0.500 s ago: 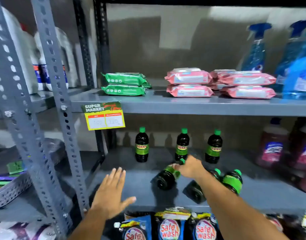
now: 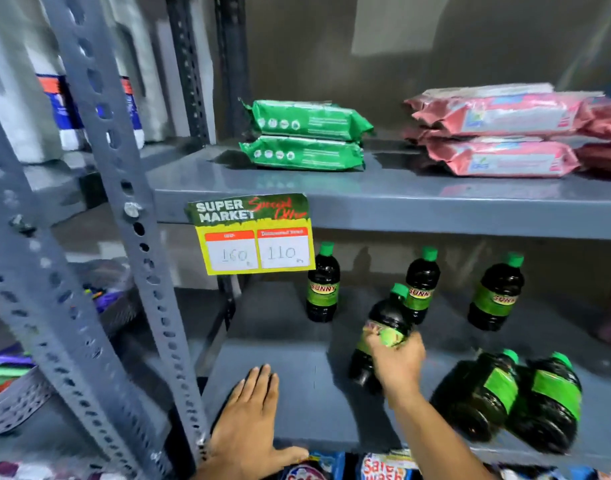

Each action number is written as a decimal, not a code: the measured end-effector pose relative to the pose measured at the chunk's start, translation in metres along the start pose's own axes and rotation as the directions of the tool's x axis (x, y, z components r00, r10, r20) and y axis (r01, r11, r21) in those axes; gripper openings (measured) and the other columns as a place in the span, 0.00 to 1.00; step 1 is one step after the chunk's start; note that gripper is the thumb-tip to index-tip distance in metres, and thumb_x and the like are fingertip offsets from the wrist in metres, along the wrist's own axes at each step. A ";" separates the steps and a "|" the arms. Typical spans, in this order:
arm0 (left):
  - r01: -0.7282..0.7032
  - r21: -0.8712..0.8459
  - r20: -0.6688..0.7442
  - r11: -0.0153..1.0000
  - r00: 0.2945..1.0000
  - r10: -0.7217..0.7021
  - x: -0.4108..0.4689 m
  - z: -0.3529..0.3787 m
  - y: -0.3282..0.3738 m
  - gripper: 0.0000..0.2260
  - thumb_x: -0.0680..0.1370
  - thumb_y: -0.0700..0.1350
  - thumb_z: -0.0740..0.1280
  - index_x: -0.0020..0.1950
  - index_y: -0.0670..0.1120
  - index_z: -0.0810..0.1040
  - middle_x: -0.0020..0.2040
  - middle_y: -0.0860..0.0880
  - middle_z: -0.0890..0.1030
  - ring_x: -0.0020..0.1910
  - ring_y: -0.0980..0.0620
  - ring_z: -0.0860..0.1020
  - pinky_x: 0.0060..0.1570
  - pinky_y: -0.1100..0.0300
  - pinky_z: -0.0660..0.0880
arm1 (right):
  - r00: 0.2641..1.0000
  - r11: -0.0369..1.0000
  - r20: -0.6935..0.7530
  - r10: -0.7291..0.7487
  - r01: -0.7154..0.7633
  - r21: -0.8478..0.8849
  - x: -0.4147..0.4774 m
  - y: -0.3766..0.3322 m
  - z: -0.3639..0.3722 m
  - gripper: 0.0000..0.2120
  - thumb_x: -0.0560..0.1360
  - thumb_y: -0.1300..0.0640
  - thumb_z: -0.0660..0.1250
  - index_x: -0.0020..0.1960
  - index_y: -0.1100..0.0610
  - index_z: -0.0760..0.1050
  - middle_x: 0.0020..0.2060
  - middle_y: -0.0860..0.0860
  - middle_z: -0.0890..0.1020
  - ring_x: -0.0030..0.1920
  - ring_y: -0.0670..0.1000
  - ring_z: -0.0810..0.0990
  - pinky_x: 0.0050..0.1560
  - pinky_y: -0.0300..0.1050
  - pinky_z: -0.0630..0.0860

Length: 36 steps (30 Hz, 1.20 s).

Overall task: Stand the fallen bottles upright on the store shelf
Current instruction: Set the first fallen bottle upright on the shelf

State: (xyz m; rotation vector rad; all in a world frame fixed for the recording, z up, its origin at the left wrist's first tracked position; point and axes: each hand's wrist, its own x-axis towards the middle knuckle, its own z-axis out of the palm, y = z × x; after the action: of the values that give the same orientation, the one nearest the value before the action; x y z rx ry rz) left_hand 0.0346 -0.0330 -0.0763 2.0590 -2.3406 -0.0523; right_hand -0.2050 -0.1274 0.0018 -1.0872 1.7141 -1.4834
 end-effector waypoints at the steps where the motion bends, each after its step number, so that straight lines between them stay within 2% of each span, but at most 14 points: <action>1: 0.001 -0.010 0.002 1.000 1.000 -0.001 -0.001 0.001 0.000 0.60 0.60 0.86 0.45 0.78 0.45 0.38 0.77 0.47 0.34 0.76 0.46 0.35 0.73 0.50 0.36 | 0.992 0.992 0.014 -0.125 0.125 0.000 -0.011 0.002 0.006 0.28 0.63 0.62 0.79 0.60 0.60 0.73 0.50 0.56 0.74 0.54 0.55 0.75 0.55 0.43 0.71; 4: -0.003 -0.025 -0.008 1.000 1.000 0.003 -0.001 0.000 -0.001 0.60 0.61 0.86 0.45 0.77 0.43 0.37 0.77 0.47 0.34 0.76 0.45 0.35 0.73 0.50 0.36 | 0.937 0.948 0.163 -0.308 0.317 -0.034 -0.039 0.015 0.021 0.33 0.62 0.64 0.80 0.63 0.60 0.71 0.55 0.54 0.68 0.55 0.48 0.70 0.58 0.35 0.65; 7: 0.008 -0.054 -0.031 0.999 0.999 -0.010 -0.002 -0.002 0.001 0.61 0.61 0.86 0.46 0.78 0.42 0.40 0.77 0.46 0.36 0.77 0.45 0.36 0.73 0.51 0.36 | 0.913 0.942 0.241 -0.328 0.334 0.017 -0.052 0.017 0.027 0.30 0.62 0.63 0.80 0.58 0.53 0.70 0.54 0.51 0.68 0.53 0.37 0.71 0.56 0.33 0.67; 10: 0.004 -0.050 -0.056 0.999 0.998 -0.007 -0.005 -0.006 0.005 0.60 0.62 0.85 0.48 0.78 0.41 0.43 0.77 0.45 0.38 0.76 0.44 0.38 0.73 0.54 0.35 | 0.919 0.959 0.275 -0.282 0.269 0.083 -0.056 0.008 0.029 0.30 0.63 0.64 0.80 0.53 0.44 0.67 0.50 0.50 0.76 0.50 0.35 0.77 0.47 0.27 0.70; 13: 0.009 -0.020 -0.041 1.000 0.999 -0.010 -0.008 -0.011 0.009 0.57 0.64 0.83 0.51 0.74 0.37 0.63 0.76 0.40 0.62 0.74 0.40 0.62 0.69 0.52 0.49 | 0.913 0.969 0.328 -0.245 0.238 0.061 -0.056 0.009 0.025 0.32 0.64 0.61 0.80 0.57 0.43 0.65 0.53 0.52 0.78 0.52 0.45 0.79 0.55 0.41 0.76; 16: -0.003 0.007 -0.061 1.000 0.998 0.004 -0.009 -0.013 0.012 0.55 0.64 0.83 0.52 0.69 0.36 0.71 0.71 0.39 0.72 0.69 0.40 0.71 0.66 0.52 0.54 | 0.863 0.969 0.450 -0.231 0.248 0.021 -0.053 0.009 0.014 0.40 0.62 0.52 0.81 0.66 0.48 0.62 0.60 0.52 0.74 0.61 0.51 0.76 0.63 0.50 0.74; 19: 0.025 0.006 -0.036 1.000 0.999 -0.024 -0.010 -0.014 0.011 0.56 0.65 0.83 0.51 0.72 0.37 0.67 0.74 0.39 0.66 0.72 0.41 0.67 0.68 0.53 0.51 | 0.836 0.966 0.497 -0.231 0.257 0.018 -0.045 0.005 -0.010 0.55 0.60 0.36 0.77 0.77 0.54 0.53 0.69 0.49 0.66 0.70 0.46 0.67 0.70 0.43 0.65; 22: 0.032 0.025 -0.042 0.999 0.999 -0.031 -0.009 -0.012 0.010 0.60 0.62 0.85 0.45 0.78 0.41 0.46 0.78 0.43 0.43 0.77 0.45 0.43 0.74 0.55 0.38 | 0.901 0.913 0.226 -0.371 0.399 -0.091 -0.019 0.000 -0.059 0.45 0.67 0.38 0.74 0.74 0.60 0.62 0.65 0.54 0.71 0.66 0.50 0.70 0.66 0.39 0.64; 24: 0.037 0.028 -0.029 0.999 0.999 -0.036 -0.008 -0.009 0.008 0.61 0.59 0.86 0.41 0.77 0.43 0.38 0.76 0.45 0.34 0.75 0.48 0.33 0.74 0.53 0.36 | 0.893 0.804 0.046 -0.447 0.424 -0.417 0.013 -0.001 -0.097 0.38 0.69 0.45 0.76 0.70 0.65 0.67 0.60 0.63 0.75 0.62 0.63 0.73 0.62 0.52 0.69; 27: 0.041 0.045 -0.039 0.998 0.998 -0.039 -0.008 -0.008 0.009 0.62 0.59 0.86 0.41 0.78 0.42 0.40 0.77 0.45 0.36 0.77 0.47 0.37 0.74 0.52 0.39 | 0.992 0.537 0.061 -0.112 0.112 -0.836 0.043 0.001 -0.141 0.41 0.70 0.36 0.69 0.71 0.63 0.65 0.63 0.67 0.74 0.64 0.67 0.72 0.62 0.57 0.70; 29: 0.046 0.029 -0.054 0.999 0.998 -0.044 -0.009 -0.008 0.007 0.62 0.59 0.86 0.41 0.78 0.42 0.40 0.78 0.44 0.37 0.77 0.47 0.39 0.75 0.51 0.41 | 0.990 0.372 0.121 0.078 0.084 -0.924 0.043 0.010 -0.141 0.44 0.71 0.31 0.63 0.73 0.62 0.61 0.70 0.68 0.67 0.69 0.66 0.68 0.68 0.55 0.66; 31: 0.050 0.017 -0.054 0.999 0.997 -0.049 -0.008 -0.009 0.008 0.62 0.59 0.86 0.42 0.78 0.42 0.40 0.78 0.44 0.39 0.78 0.47 0.39 0.75 0.51 0.42 | 0.981 0.382 0.187 0.053 0.153 -0.911 0.041 0.021 -0.131 0.43 0.73 0.33 0.61 0.75 0.63 0.58 0.74 0.70 0.58 0.73 0.68 0.60 0.73 0.56 0.60; 33: 0.061 0.005 -0.043 0.998 0.997 -0.061 -0.008 -0.011 0.009 0.62 0.59 0.86 0.42 0.78 0.42 0.41 0.79 0.44 0.39 0.78 0.47 0.39 0.75 0.51 0.42 | 0.983 0.492 0.180 0.039 0.138 -0.859 0.044 0.024 -0.118 0.47 0.73 0.38 0.66 0.78 0.64 0.51 0.75 0.71 0.53 0.75 0.69 0.54 0.75 0.57 0.55; 36: 0.071 0.013 -0.016 0.997 0.997 -0.071 -0.010 -0.015 0.012 0.63 0.58 0.86 0.40 0.78 0.42 0.39 0.79 0.44 0.38 0.78 0.47 0.39 0.76 0.51 0.42 | 0.968 0.679 -0.005 0.252 -0.181 -0.711 0.056 0.016 -0.107 0.57 0.66 0.45 0.77 0.79 0.59 0.42 0.76 0.68 0.50 0.76 0.67 0.54 0.72 0.57 0.60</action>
State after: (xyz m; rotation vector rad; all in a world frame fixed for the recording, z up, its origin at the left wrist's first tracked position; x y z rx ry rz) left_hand 0.0244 -0.0221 -0.0603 2.1410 -2.2650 -0.0221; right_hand -0.3265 -0.1260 0.0083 -1.2268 2.3279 -0.5800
